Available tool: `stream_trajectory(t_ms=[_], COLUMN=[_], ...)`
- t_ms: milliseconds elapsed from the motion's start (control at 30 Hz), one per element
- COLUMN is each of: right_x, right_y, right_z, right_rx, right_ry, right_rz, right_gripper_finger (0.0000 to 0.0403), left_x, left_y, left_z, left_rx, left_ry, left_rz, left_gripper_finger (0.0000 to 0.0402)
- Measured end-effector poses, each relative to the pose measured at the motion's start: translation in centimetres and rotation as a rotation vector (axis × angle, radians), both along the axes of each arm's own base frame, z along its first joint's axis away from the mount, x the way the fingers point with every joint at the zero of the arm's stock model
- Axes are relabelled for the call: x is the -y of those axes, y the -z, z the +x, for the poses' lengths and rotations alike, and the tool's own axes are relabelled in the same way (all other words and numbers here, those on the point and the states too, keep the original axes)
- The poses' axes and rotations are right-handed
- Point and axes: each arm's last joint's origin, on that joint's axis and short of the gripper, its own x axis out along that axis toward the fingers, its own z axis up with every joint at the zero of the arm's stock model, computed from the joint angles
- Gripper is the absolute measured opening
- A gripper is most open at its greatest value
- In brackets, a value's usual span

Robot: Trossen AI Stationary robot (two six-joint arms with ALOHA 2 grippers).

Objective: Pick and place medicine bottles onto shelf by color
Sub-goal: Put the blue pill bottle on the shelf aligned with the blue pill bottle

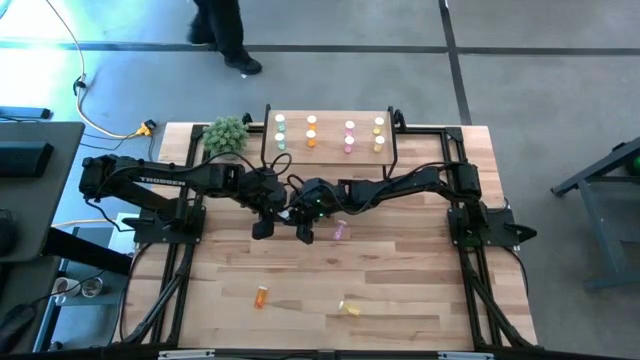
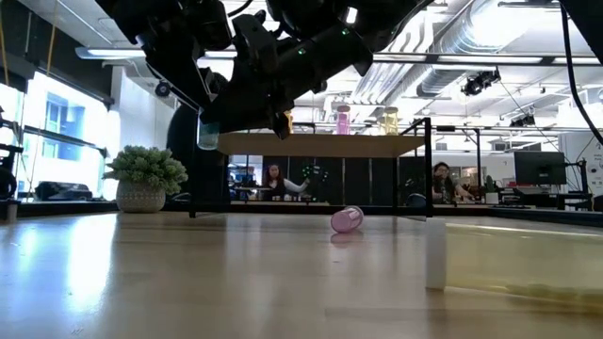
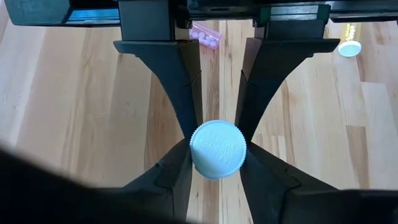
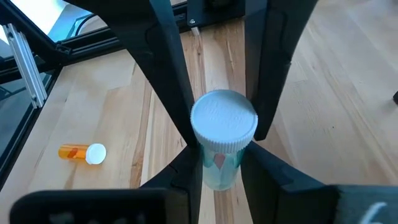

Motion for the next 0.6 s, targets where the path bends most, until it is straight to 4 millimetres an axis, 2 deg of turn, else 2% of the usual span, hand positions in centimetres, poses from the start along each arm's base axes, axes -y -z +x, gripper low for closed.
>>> stream_trajectory(t_ms=[267, 600], right_x=[0.0, 0.1], right_y=[0.0, 0.01], right_z=[0.0, -0.01], right_rx=[0.001, -0.004], right_ry=[-0.002, 0.006], right_rz=[-0.003, 0.019], right_gripper_finger=[0.0086, 0.0162], left_x=[0.0, -0.03], left_y=[0.0, 0.0], left_z=[0.0, 0.0], left_rx=[0.0, 0.0], left_ry=[0.0, -0.003], left_rz=[0.0, 0.004], left_gripper_finger=[0.0109, 0.0109])
